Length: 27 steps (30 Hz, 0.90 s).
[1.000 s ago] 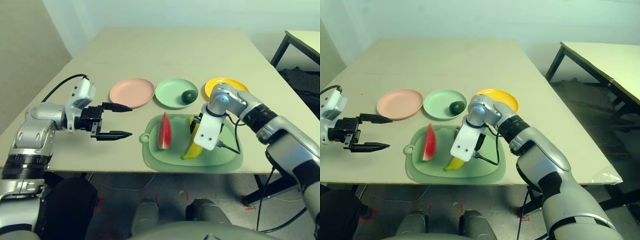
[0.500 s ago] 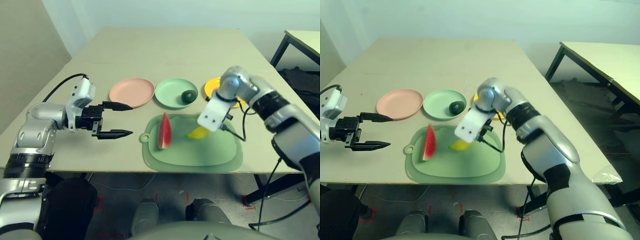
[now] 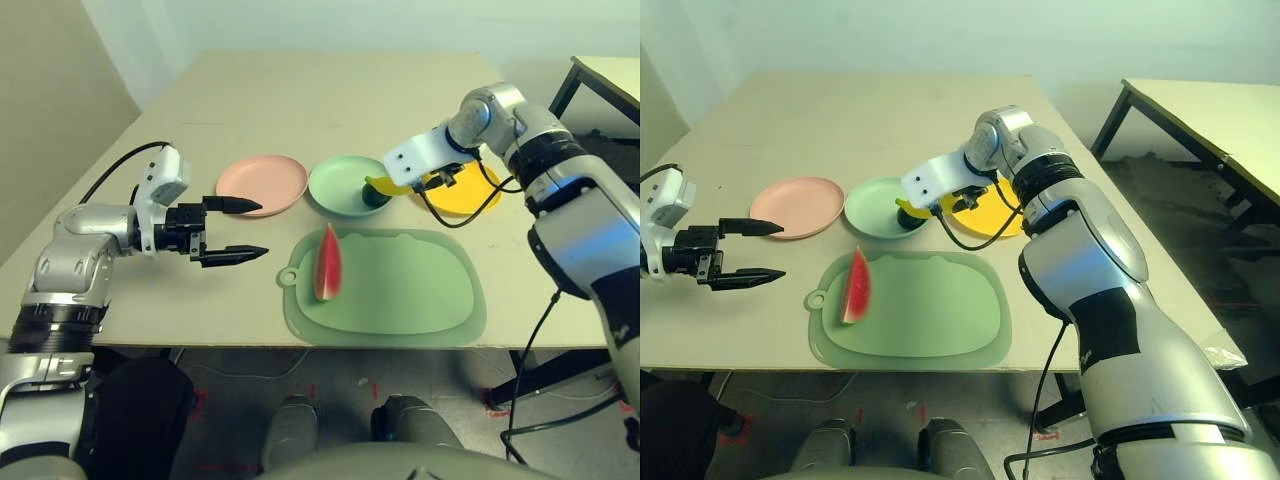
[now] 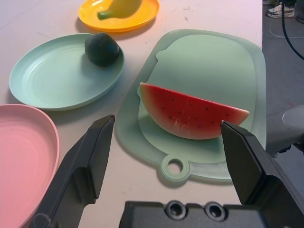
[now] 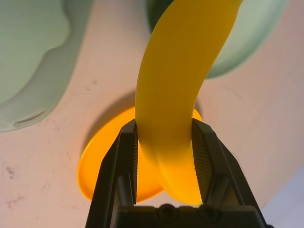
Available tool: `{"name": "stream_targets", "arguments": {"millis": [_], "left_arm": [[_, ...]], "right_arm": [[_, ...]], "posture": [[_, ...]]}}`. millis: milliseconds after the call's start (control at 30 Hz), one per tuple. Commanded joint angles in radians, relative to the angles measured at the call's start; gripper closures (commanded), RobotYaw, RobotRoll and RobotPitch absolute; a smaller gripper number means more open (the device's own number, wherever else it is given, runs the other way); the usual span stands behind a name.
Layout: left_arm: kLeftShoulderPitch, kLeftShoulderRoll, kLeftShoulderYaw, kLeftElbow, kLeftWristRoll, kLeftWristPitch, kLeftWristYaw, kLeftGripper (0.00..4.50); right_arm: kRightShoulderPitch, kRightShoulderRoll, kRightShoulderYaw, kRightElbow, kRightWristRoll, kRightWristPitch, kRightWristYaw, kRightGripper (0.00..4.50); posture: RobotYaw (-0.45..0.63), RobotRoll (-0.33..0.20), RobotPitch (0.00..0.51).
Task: Place the fruits into color-matched plates.
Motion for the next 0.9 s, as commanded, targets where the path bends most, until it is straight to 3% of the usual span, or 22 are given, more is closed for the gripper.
{"name": "stream_targets", "arguments": {"millis": [33,533,900], "left_arm": [[-0.005,0.013,0.01,-0.023,-0.004,0.015,0.003,0.0],[0.02,0.021,0.016,-0.058,-0.006,0.035,0.022,0.0],[0.024,0.013,0.012,-0.07,-0.004,0.041,0.038,0.0]], "right_arm": [[-0.017,-0.001,-0.024,0.022,-0.017,0.04,-0.028,2.86],[-0.01,-0.01,-0.089,0.051,-0.037,0.175,-0.107,2.86],[0.008,-0.027,-0.067,0.064,-0.105,0.248,-0.185,2.86]], "posture": [[0.1,0.0,0.009],[0.11,0.0,0.011],[0.11,0.0,0.005]]}}
